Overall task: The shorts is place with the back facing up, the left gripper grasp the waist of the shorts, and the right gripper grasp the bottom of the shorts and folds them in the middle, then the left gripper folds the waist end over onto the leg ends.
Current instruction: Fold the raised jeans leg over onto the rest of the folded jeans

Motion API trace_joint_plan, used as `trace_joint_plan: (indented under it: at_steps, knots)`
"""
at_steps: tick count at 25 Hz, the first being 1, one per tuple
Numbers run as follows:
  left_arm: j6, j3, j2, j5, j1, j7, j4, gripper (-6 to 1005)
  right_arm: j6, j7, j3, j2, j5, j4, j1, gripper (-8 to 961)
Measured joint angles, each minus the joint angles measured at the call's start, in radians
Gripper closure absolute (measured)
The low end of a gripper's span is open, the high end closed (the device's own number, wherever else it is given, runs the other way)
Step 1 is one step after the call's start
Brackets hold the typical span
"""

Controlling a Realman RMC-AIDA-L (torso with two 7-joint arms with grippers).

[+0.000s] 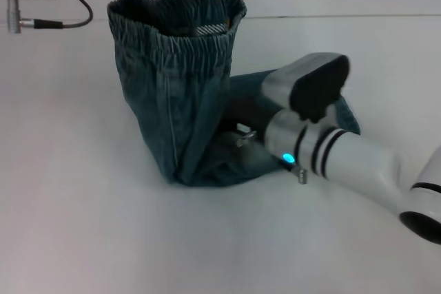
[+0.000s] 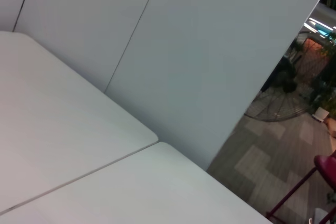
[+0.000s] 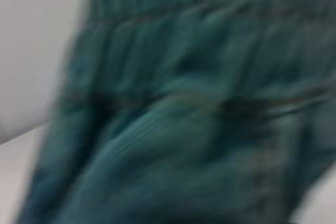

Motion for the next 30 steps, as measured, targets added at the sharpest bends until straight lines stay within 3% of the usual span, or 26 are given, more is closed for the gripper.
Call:
trace_joint_plan:
  at_steps: [7,11,12,13,17,18,22,30]
  knots:
    - [-0.094,0.061,-0.036,-0.005,0.001,0.005,-0.007,979,-0.139,0.132,0.028,-0.006,0.005,-0.180,-0.084,954]
    - [-0.160,0.129,-0.066,-0.006,-0.006,0.008,-0.010,970,-0.259,0.201,0.125,-0.012,0.016,-0.294,-0.145,954]
    - [-0.198,0.164,-0.084,-0.006,-0.012,0.009,-0.016,968,-0.303,0.211,0.160,-0.014,0.032,-0.315,-0.162,954]
    - [-0.198,0.164,-0.084,-0.006,-0.012,0.009,-0.016,966,-0.344,0.219,0.188,-0.015,0.050,-0.331,-0.178,954]
    - [-0.266,0.205,-0.125,-0.006,-0.046,0.032,-0.059,957,-0.547,0.255,0.250,-0.018,0.211,-0.394,-0.234,954]
    - [-0.266,0.205,-0.125,-0.006,-0.046,0.032,-0.059,955,-0.576,0.259,0.251,-0.018,0.236,-0.402,-0.238,954]
    - [-0.350,0.235,-0.166,-0.006,-0.081,0.069,-0.104,946,-0.624,0.281,0.253,-0.019,0.269,-0.422,-0.242,954]
    - [-0.489,0.349,-0.183,-0.128,-0.120,0.126,-0.274,929,-0.626,0.309,0.245,-0.019,0.278,-0.430,-0.236,955]
